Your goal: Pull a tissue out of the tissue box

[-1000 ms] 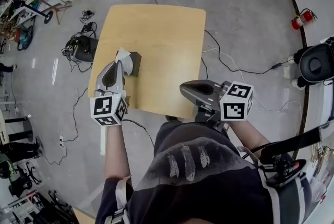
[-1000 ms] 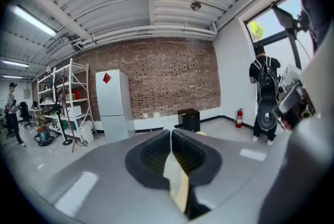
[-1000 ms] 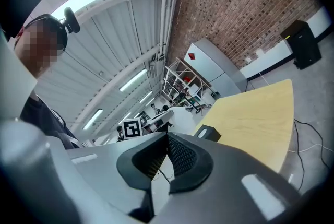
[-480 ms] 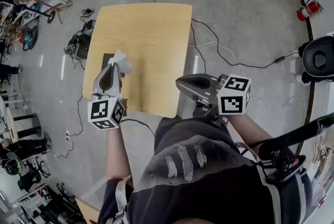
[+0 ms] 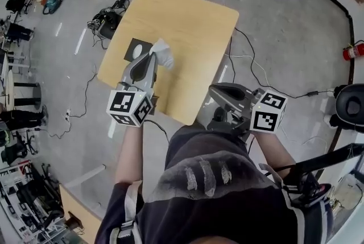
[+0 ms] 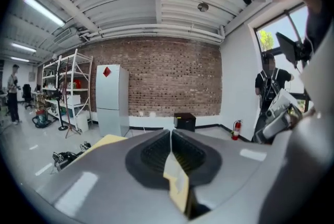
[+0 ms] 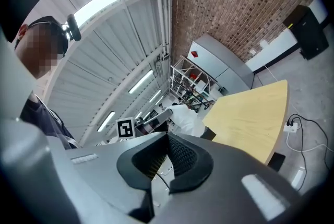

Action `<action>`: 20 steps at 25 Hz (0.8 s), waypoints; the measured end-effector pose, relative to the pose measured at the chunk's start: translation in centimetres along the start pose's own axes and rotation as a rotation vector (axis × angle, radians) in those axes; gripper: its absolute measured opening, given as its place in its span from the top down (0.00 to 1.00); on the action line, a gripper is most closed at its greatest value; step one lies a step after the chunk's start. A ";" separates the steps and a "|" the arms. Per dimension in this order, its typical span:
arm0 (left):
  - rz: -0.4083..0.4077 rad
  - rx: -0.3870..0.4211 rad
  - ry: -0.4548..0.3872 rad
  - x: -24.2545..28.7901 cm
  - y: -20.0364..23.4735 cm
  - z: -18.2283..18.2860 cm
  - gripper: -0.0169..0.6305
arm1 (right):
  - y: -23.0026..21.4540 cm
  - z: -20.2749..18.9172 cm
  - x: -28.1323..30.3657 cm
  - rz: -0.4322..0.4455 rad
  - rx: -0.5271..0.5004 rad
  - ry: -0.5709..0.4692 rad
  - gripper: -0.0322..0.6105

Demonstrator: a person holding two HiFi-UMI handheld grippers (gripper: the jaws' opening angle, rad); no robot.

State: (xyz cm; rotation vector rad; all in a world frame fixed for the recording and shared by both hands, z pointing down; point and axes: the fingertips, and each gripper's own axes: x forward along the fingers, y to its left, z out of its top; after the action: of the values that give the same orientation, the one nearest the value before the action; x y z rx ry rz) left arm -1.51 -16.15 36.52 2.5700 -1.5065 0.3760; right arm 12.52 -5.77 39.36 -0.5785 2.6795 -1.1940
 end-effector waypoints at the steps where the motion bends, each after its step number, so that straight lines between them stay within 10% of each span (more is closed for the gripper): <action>1: -0.008 -0.023 -0.007 0.0 0.1 -0.2 0.96 | 0.2 -0.2 0.4 0.002 -0.001 0.006 0.96; 20: -0.242 -0.401 0.009 3.1 2.4 -10.3 0.96 | 2.9 -5.3 7.1 -0.172 -0.022 0.133 0.96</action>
State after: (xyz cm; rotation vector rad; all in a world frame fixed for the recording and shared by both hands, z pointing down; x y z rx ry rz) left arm -3.61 -17.38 47.20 2.3801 -1.1110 0.0472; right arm 3.70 -3.28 40.87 -0.7732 2.8044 -1.2893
